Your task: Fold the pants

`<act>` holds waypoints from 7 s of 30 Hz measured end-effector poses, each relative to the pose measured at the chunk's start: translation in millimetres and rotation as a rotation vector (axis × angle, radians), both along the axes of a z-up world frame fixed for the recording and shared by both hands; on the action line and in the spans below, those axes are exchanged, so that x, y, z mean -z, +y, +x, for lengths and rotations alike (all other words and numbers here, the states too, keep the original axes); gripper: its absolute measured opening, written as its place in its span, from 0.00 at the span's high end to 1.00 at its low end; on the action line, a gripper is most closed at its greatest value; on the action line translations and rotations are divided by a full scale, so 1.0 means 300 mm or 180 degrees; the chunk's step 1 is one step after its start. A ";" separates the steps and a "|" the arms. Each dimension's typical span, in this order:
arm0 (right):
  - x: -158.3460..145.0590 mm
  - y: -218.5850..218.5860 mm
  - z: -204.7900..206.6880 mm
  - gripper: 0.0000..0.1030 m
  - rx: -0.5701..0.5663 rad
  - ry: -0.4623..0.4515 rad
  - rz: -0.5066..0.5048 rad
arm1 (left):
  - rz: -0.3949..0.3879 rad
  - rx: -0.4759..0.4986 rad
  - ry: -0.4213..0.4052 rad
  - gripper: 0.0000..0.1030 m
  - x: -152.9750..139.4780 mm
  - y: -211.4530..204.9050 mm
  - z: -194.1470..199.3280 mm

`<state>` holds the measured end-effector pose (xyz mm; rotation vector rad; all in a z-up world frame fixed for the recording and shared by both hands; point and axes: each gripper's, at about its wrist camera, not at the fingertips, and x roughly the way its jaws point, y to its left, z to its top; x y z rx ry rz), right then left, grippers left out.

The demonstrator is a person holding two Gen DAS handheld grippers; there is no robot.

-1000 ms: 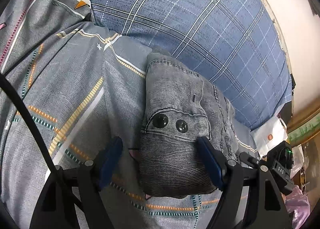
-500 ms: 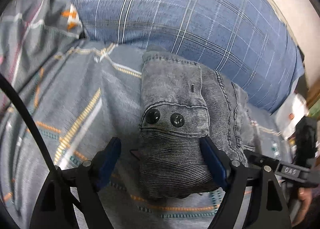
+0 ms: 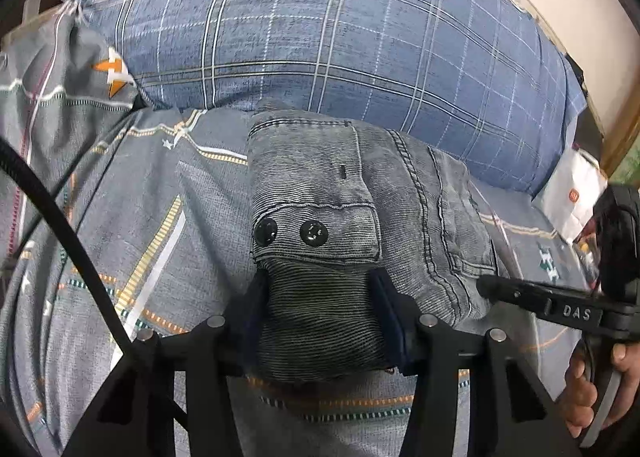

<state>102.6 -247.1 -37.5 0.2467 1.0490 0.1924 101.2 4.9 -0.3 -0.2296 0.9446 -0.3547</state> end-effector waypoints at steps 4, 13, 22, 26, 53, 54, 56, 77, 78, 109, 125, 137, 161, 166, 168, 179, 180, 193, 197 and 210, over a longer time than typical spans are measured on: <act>0.005 -0.007 -0.002 0.70 0.0009 0.0009 0.0061 | 0.0167 0.0128 0.0018 0.59 -0.024 -0.017 0.031; -0.002 -0.023 -0.046 0.80 0.0141 0.0008 0.0242 | 0.0507 0.0274 0.0026 0.62 -0.034 -0.038 0.076; -0.026 -0.069 -0.040 0.58 0.0168 -0.0088 0.0311 | 0.0085 0.0108 -0.0030 0.36 -0.090 0.059 -0.005; -0.095 -0.074 -0.080 0.52 0.0158 -0.0310 0.0293 | 0.0003 0.0050 0.0023 0.34 -0.079 0.097 -0.071; -0.067 -0.088 -0.127 0.44 0.0055 -0.0281 0.1103 | 0.0511 -0.0078 0.0094 0.34 0.023 0.017 -0.072; -0.064 -0.084 -0.122 0.44 0.0042 -0.0264 0.1145 | 0.0496 -0.0093 0.0058 0.34 0.013 0.020 -0.074; -0.057 -0.065 -0.109 0.44 0.0021 -0.0223 0.1177 | 0.0447 -0.0124 0.0019 0.34 0.004 0.027 -0.071; 0.007 0.081 -0.023 0.93 0.0035 -0.0121 0.0088 | 0.0400 -0.0109 0.0202 0.63 0.056 0.022 -0.026; 0.014 0.082 -0.019 0.93 0.0041 -0.0105 0.0098 | 0.0401 -0.0107 0.0202 0.63 0.057 0.022 -0.026; -0.252 -0.128 0.074 0.21 0.0203 -0.0323 0.0898 | -0.0175 -0.0152 -0.0165 0.23 -0.283 0.106 0.204; 0.033 -0.148 0.368 0.21 0.0047 0.0157 0.0893 | -0.0022 0.0143 0.0627 0.19 0.059 -0.004 0.468; 0.037 -0.130 0.335 0.21 -0.0063 0.0215 0.1184 | -0.0294 0.0177 0.0775 0.20 0.078 0.013 0.480; 0.026 -0.136 0.380 0.54 0.0107 0.0032 0.0685 | -0.0165 0.0120 0.0507 0.44 0.052 0.008 0.482; 0.006 -0.112 0.372 0.75 0.0049 -0.0065 0.0518 | -0.0112 0.0123 0.0374 0.76 0.033 0.002 0.467; -0.032 -0.071 0.361 0.81 -0.0008 -0.0214 0.0285 | -0.0001 0.0164 0.0135 0.81 -0.026 -0.012 0.439; -0.024 -0.050 0.393 0.75 0.0052 -0.0276 0.0071 | 0.0289 0.0018 0.0243 0.66 0.015 -0.008 0.481; -0.002 -0.065 0.397 0.67 0.0106 -0.0200 0.0159 | 0.0265 -0.0001 0.0261 0.64 0.024 -0.001 0.485; -0.219 -0.051 0.167 0.47 0.0083 -0.0384 0.0339 | 0.0272 0.0019 0.0284 0.36 -0.146 0.072 0.287; -0.182 0.006 0.034 0.43 0.0017 -0.0326 0.0313 | 0.0443 0.0091 0.0245 0.36 -0.115 0.062 0.130; 0.024 0.052 0.067 0.30 0.0080 0.0092 -0.0321 | 0.0527 -0.0258 0.0006 0.12 0.006 0.055 0.084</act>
